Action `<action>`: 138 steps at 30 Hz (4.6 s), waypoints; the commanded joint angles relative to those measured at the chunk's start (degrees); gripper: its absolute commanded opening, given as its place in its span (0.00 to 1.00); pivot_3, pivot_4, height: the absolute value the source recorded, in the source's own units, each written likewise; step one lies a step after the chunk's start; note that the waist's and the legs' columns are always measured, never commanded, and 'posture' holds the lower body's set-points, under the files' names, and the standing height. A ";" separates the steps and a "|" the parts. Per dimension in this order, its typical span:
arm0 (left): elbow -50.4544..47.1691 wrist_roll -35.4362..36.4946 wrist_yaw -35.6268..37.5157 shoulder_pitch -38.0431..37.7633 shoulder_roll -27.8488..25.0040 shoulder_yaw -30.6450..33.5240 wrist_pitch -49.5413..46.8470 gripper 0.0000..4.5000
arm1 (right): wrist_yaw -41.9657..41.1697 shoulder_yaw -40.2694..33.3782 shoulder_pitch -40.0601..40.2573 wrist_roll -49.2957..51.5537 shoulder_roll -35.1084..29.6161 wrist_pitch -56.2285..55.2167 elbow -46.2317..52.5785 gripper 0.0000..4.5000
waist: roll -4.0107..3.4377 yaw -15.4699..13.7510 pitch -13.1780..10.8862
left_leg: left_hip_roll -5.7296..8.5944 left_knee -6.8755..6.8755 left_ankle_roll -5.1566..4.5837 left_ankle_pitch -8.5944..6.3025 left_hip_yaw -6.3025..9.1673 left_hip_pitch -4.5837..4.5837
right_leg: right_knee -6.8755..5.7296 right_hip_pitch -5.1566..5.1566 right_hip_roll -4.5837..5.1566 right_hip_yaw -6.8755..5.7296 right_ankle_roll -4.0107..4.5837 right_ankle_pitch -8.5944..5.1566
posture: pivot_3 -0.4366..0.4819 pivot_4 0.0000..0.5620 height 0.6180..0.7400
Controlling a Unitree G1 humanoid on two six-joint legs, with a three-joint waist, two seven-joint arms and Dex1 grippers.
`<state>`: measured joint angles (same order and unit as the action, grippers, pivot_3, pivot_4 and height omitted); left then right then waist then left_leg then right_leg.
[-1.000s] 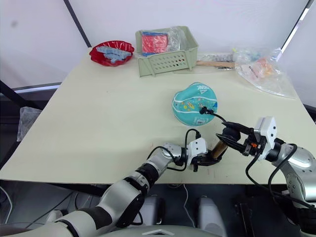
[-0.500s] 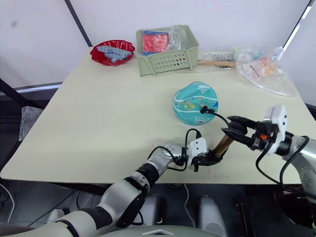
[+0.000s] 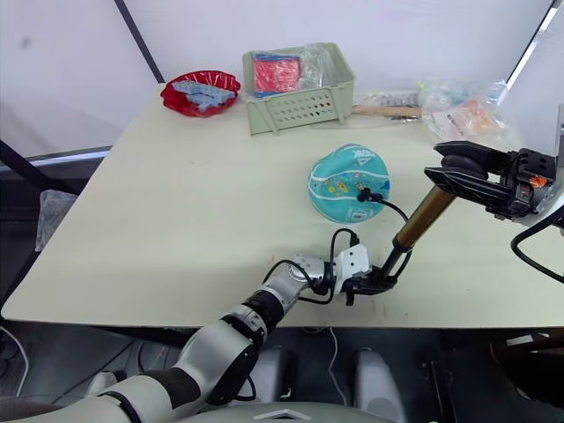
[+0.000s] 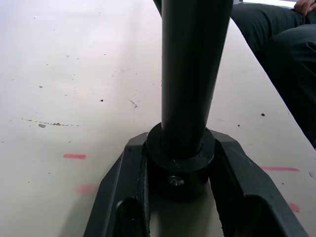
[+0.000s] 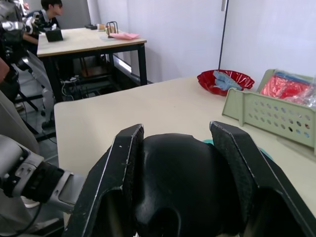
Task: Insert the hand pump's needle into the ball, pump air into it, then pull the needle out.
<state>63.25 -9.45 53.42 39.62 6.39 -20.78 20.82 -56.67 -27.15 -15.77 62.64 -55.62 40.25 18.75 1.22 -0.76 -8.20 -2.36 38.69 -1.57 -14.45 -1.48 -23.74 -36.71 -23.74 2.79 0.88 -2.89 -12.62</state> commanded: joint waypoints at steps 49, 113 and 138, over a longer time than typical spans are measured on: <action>2.19 0.06 2.55 -1.12 -0.31 2.20 -2.29 0.26 | -2.04 10.89 11.75 -21.60 12.10 -23.31 1.77 0.37 | 0.05 -0.03 0.15 | 0.01 -0.01 0.00 0.00 0.15 0.03 | 0.00 0.09 -0.03 -0.21 0.09 -0.07 | 0.48 0.27 0.96; 3.33 -0.72 1.92 0.20 0.15 2.39 -1.74 0.26 | -4.26 20.96 18.74 -32.85 16.69 -31.04 -7.18 0.37 | 0.23 -0.02 0.27 | 0.03 -0.01 0.00 0.00 0.21 0.10 | 0.00 0.13 -0.05 -0.22 0.09 -0.08 | 0.48 0.27 0.96; 4.26 -0.97 1.35 0.32 -0.17 2.18 -1.03 0.26 | -3.28 -1.35 1.32 -5.60 3.30 -9.69 -0.18 0.37 | -0.10 -0.04 -0.02 | 0.06 -0.01 0.00 0.00 0.19 0.01 | 0.00 0.05 -0.02 -0.19 0.09 -0.07 | 0.48 0.27 0.96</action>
<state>65.01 -9.35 55.83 40.52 7.01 -18.43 20.71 -60.08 -23.67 -12.28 52.89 -50.83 30.14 16.89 1.12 -0.80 -8.22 -2.30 38.68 -1.56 -14.45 -1.29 -23.73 -36.71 -23.69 2.77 0.70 -2.80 -12.69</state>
